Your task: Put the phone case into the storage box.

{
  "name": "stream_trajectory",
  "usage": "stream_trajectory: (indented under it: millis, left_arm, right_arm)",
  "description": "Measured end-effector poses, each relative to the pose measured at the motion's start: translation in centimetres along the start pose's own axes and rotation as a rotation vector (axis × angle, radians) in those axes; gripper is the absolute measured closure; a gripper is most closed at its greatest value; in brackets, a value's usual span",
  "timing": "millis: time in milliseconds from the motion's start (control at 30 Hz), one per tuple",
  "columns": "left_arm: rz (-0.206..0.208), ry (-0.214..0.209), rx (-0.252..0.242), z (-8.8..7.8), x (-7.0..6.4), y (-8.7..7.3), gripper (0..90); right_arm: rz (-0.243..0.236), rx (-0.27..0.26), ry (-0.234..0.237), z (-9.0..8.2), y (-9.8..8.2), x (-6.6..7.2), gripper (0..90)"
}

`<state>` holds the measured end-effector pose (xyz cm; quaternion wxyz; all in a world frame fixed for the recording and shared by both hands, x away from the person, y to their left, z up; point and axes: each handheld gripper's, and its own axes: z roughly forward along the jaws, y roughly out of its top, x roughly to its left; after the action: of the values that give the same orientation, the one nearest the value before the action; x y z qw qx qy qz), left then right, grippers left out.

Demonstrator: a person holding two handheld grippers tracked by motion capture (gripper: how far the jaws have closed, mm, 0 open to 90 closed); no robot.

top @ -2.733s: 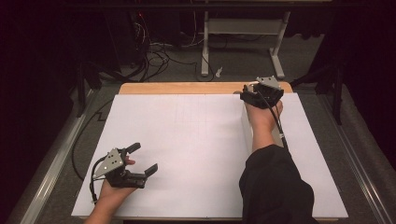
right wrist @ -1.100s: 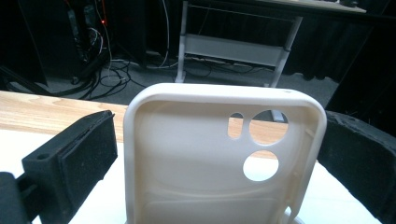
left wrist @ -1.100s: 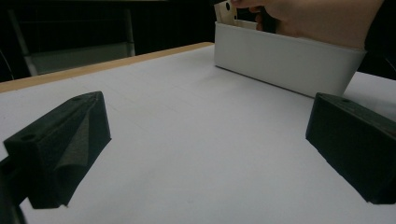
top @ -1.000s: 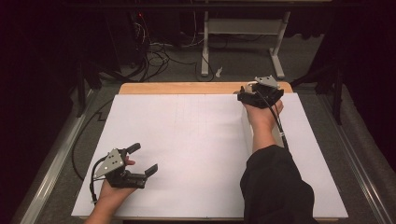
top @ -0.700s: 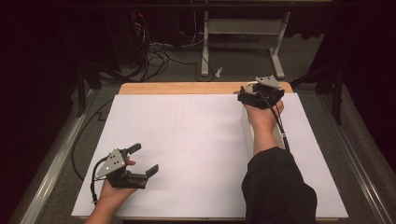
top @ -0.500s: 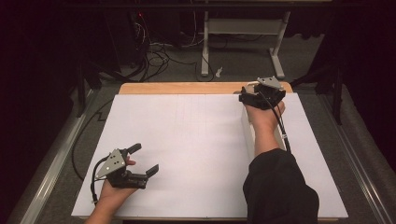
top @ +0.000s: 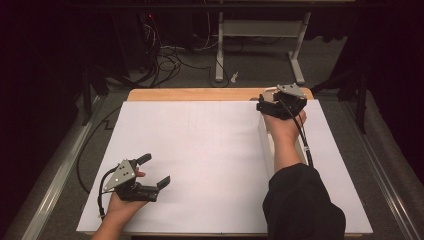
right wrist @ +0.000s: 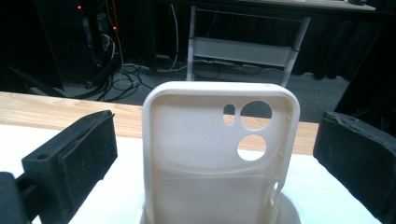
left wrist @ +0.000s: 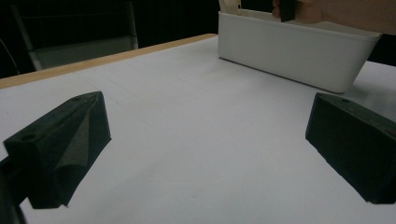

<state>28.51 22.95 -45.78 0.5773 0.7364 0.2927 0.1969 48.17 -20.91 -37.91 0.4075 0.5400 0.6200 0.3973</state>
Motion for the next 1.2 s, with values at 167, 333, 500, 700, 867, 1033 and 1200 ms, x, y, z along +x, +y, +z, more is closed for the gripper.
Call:
stream_trajectory:
  millis: [167, 333, 500, 700, 867, 1033, 1200]
  left_arm:
    - [0.002, -0.001, 0.003, 0.1, 0.0, 0.0, 1.0]
    - [0.003, -0.001, 0.004, 0.2, -0.1, 0.0, 1.0]
    - [0.005, 0.002, 0.010, 0.2, -0.1, 0.0, 1.1]
    - [0.006, 0.006, 0.012, 0.3, -0.1, -0.1, 1.2]
    - [0.006, 0.004, 0.014, 0.3, -0.1, -0.1, 1.4]
    - [-0.003, 0.014, 0.013, 0.2, 0.0, -0.1, 1.4]
    - [-0.002, 0.022, 0.019, 0.2, 0.1, -0.1, 1.4]
  right_arm:
    - [0.016, -0.005, 0.014, -0.5, -0.1, 0.0, 0.0]
    - [0.017, 0.001, 0.020, -1.0, -0.5, -0.2, 0.0]
    - [0.019, 0.005, 0.033, -1.8, -0.7, -0.5, 0.1]
    - [0.018, 0.005, 0.062, -3.1, -0.9, -0.9, 0.0]
    - [0.004, 0.005, 0.089, -4.1, -1.0, -1.1, 0.1]
    - [0.023, 0.009, 0.120, -5.1, -1.1, -1.5, 0.0]
    - [0.025, 0.001, 0.159, -6.4, -1.3, -1.7, 0.1]
